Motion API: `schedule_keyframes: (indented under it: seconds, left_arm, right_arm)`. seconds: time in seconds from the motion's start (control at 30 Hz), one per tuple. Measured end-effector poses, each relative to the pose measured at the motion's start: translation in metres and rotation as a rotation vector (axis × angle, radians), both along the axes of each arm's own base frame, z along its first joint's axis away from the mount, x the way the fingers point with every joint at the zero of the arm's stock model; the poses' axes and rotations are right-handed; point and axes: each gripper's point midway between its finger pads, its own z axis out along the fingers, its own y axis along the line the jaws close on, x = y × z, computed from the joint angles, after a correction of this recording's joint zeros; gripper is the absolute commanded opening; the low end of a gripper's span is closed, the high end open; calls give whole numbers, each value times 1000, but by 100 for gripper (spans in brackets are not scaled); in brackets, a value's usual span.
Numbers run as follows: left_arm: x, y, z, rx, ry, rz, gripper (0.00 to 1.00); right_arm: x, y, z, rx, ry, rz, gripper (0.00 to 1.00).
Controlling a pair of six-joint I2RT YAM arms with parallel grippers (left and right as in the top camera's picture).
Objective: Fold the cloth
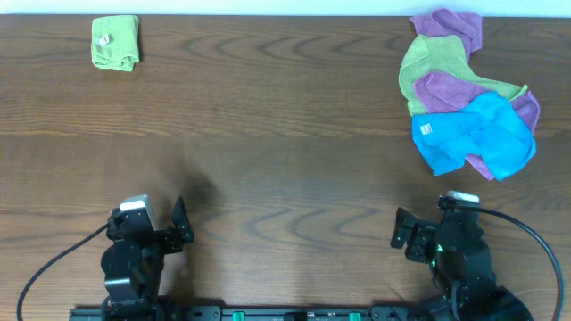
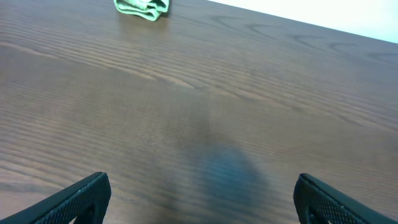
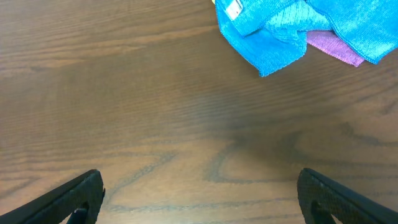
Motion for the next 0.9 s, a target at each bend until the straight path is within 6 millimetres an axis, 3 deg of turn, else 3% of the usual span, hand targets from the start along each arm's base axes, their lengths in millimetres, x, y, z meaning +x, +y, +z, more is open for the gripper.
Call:
schedule_keyframes:
  seconds: [0.9]
  left_arm:
    - [0,-5,-3,-11,-10,-27,95]
  right_arm:
    - [0,0,0,0,0,0,99]
